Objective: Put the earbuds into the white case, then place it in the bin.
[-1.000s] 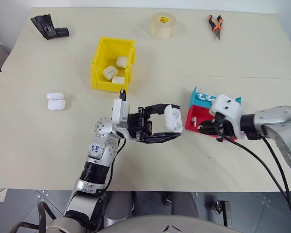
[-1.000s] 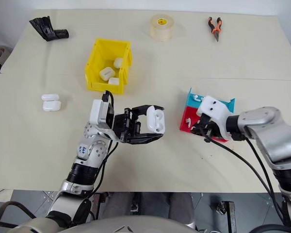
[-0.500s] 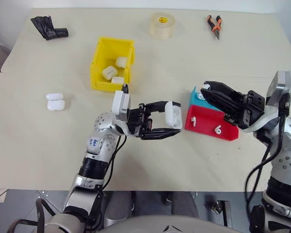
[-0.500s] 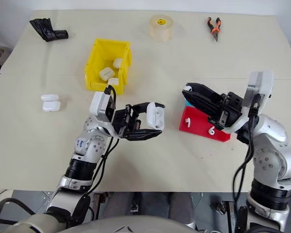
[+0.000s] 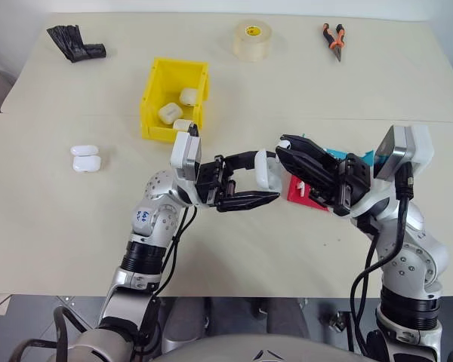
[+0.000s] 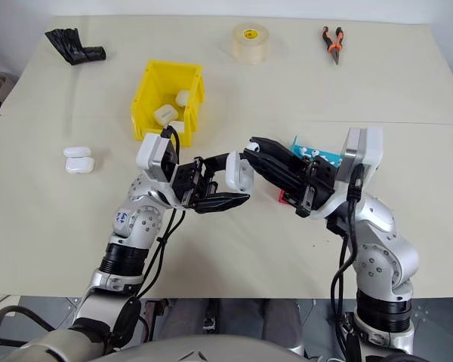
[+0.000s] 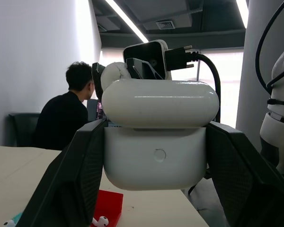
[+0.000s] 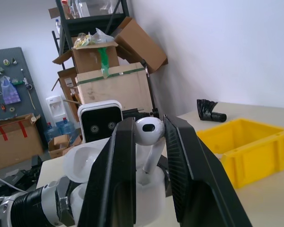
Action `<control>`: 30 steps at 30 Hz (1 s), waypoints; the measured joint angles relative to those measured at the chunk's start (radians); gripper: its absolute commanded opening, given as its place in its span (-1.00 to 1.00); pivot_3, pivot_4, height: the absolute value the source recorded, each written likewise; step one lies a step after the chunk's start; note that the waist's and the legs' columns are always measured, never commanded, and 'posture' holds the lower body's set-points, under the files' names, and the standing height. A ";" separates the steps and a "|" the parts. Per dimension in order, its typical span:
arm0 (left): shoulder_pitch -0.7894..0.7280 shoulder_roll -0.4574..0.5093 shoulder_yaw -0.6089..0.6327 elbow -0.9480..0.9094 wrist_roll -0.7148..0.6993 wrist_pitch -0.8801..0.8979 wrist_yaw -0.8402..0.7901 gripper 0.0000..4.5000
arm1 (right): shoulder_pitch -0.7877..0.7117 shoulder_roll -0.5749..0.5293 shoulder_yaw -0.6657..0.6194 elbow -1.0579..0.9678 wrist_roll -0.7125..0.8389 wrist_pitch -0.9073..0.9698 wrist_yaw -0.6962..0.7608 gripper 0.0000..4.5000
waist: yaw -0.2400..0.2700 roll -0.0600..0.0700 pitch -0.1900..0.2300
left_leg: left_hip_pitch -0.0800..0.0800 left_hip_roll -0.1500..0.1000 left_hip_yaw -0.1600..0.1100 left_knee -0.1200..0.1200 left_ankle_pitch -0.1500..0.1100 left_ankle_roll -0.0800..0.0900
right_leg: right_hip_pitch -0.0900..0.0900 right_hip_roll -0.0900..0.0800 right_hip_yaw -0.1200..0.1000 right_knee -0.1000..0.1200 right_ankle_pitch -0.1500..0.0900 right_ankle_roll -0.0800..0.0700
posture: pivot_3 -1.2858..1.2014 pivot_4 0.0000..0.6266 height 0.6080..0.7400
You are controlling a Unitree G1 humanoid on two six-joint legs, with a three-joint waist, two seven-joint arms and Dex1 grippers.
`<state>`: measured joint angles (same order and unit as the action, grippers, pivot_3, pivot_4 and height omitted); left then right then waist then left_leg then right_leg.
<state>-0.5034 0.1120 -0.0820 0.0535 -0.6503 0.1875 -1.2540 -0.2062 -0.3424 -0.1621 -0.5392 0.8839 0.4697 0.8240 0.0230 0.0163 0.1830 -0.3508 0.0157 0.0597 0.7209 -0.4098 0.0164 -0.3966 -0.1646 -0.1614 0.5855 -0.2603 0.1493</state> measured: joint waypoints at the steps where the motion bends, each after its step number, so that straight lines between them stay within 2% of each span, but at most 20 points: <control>1: 0.000 -0.001 0.000 0.000 0.000 0.002 0.001 0.30 | 0.004 0.000 0.006 0.000 -0.001 -0.009 0.000 -0.78 | 0.000 0.000 0.000 | 0.000 0.000 0.000 0.000 0.000 0.000 | 0.000 0.000 0.000 0.000 0.000 0.000 | 0.03 -0.52 1.00; 16: 0.004 -0.016 0.000 0.000 -0.008 0.032 0.010 0.30 | 0.037 -0.027 0.073 0.038 -0.118 -0.181 0.062 -0.78 | 0.001 0.000 0.000 | 0.000 0.000 0.000 0.000 0.000 0.000 | 0.000 0.000 0.000 0.000 0.000 0.000 | 0.03 -0.52 1.00; 30: 0.004 -0.019 -0.007 0.003 0.002 0.032 0.017 0.30 | 0.060 -0.102 0.074 0.030 -0.102 -0.215 0.082 -0.78 | 0.001 0.000 0.000 | 0.000 0.000 0.000 0.000 0.000 0.000 | 0.000 0.000 0.000 0.000 0.000 0.000 | 0.03 -0.52 1.00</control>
<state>-0.4994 0.0927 -0.0892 0.0561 -0.6484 0.2193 -1.2366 -0.1460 -0.4444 -0.0879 -0.5089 0.7819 0.2551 0.9062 0.0236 0.0163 0.1830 -0.3506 0.0158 0.0601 0.7208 -0.4098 0.0165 -0.3966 -0.1646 -0.1612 0.5854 -0.2603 0.1493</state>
